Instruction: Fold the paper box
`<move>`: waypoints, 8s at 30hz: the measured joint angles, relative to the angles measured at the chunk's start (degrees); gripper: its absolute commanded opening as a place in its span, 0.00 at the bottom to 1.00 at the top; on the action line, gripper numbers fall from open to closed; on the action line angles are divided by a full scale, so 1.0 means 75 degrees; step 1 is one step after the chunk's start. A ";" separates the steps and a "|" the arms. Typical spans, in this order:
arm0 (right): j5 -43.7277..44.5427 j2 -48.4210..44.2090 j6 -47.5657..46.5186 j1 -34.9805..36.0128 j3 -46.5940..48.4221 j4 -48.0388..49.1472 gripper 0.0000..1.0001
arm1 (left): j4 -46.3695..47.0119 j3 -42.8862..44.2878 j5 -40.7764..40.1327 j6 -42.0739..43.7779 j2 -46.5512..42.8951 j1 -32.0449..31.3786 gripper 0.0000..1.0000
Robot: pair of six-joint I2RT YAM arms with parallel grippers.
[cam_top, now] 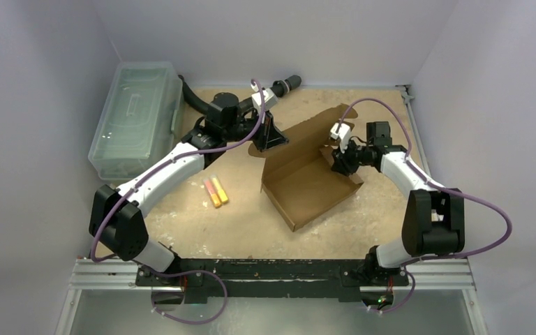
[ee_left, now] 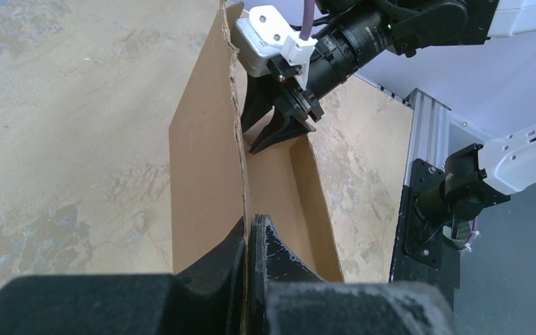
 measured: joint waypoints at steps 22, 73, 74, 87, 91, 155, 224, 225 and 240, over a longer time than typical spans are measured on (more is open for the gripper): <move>-0.0775 0.0012 0.0268 -0.0277 0.0108 -0.0729 0.23 | 0.0006 0.0058 0.0087 0.0000 0.0082 -0.0006 0.00; -0.4115 0.3401 0.0621 -0.3620 0.1230 -0.2719 0.72 | -0.0154 0.0230 0.0079 0.0143 0.0344 -0.0262 0.00; -0.4269 0.3550 0.0338 -0.3620 0.1370 -0.3077 0.72 | -0.0169 0.0233 0.0076 0.0143 0.0344 -0.0268 0.00; -0.5208 0.4488 -0.3133 -0.3622 0.2346 -0.6814 0.69 | -0.0306 0.0388 -0.0111 0.0143 0.0344 -0.0527 0.00; -0.4931 0.3824 -0.1897 -0.3620 0.1877 -0.5560 0.73 | -0.0388 0.0396 -0.0160 0.0143 0.0344 -0.0568 0.00; -0.1877 0.0125 0.2681 -0.1894 -0.0035 0.0268 0.73 | -0.0300 0.0481 -0.1131 -0.0845 0.0236 -0.0667 0.00; 0.2302 -0.0216 0.0396 -0.0772 -0.1416 0.1440 0.71 | -0.0329 -0.0082 -0.1233 -0.0606 -0.0388 -0.0667 0.00; 0.2372 -0.0169 0.0382 -0.0737 -0.1416 0.1440 0.70 | -0.0329 -0.0085 -0.1233 -0.0606 -0.0396 -0.0662 0.00; 0.3022 -0.0262 0.0391 -0.0533 -0.1466 0.1527 0.25 | -0.0204 -0.0201 -0.1224 -0.0603 -0.0469 -0.0586 0.00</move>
